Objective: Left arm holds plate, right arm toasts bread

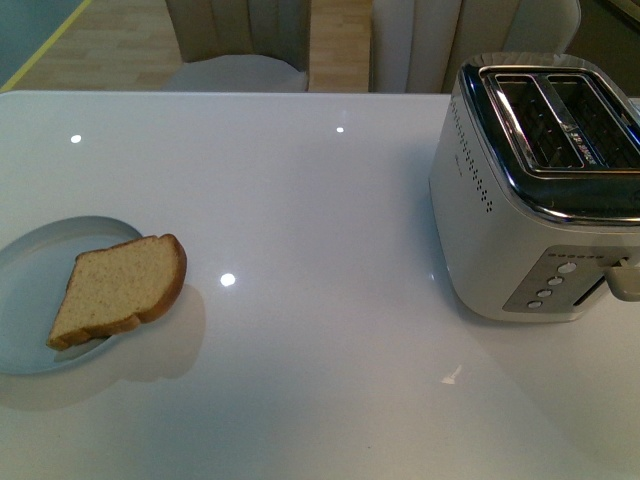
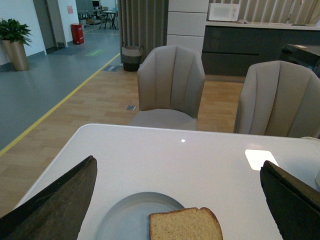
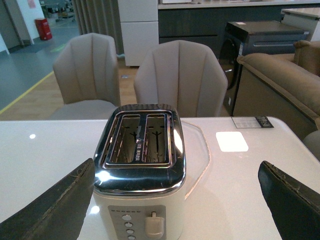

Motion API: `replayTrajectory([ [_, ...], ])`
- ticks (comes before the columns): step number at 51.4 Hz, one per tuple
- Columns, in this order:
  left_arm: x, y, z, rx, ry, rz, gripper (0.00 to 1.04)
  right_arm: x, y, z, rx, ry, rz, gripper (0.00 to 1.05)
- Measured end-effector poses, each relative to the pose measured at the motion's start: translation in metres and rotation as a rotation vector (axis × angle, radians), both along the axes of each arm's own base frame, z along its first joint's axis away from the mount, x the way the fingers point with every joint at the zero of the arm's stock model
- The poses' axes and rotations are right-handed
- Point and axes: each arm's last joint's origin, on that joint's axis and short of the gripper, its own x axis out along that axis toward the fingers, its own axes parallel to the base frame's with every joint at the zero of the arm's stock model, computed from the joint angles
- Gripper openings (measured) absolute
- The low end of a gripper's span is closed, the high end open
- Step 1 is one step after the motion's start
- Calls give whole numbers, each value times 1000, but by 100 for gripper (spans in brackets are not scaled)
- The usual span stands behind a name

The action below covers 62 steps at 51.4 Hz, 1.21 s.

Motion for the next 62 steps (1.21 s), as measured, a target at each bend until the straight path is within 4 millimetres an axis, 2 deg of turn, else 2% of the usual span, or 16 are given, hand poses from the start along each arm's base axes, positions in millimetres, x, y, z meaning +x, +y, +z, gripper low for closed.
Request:
replayTrajectory([
  [6, 0, 0, -1, -16, 35, -10, 98, 0, 0, 0, 0, 0, 0, 96],
  [13, 5, 0, 7, -266, 521, -29, 98, 0, 0, 0, 0, 0, 3, 96],
  [15, 9, 2, 9, -302, 572, -15, 98, 0, 0, 0, 0, 0, 2, 96],
  [24, 51, 24, 32, -361, 533, -7, 98, 0, 0, 0, 0, -1, 2, 96],
  [32, 92, 53, 29, -355, 524, 14, 98, 0, 0, 0, 0, -1, 2, 96],
  [40, 146, 87, -4, -330, 618, 44, 98, 0, 0, 0, 0, -1, 2, 96],
  [46, 172, 101, -30, -335, 678, 47, 98, 0, 0, 0, 0, -1, 2, 96],
  [51, 197, 115, -59, -352, 722, 58, 98, 0, 0, 0, 0, -1, 2, 96],
  [56, 211, 122, -87, -356, 774, 56, 98, 0, 0, 0, 0, -1, 2, 96],
  [62, 216, 125, -117, -349, 832, 38, 98, 0, 0, 0, 0, -1, 2, 96],
])
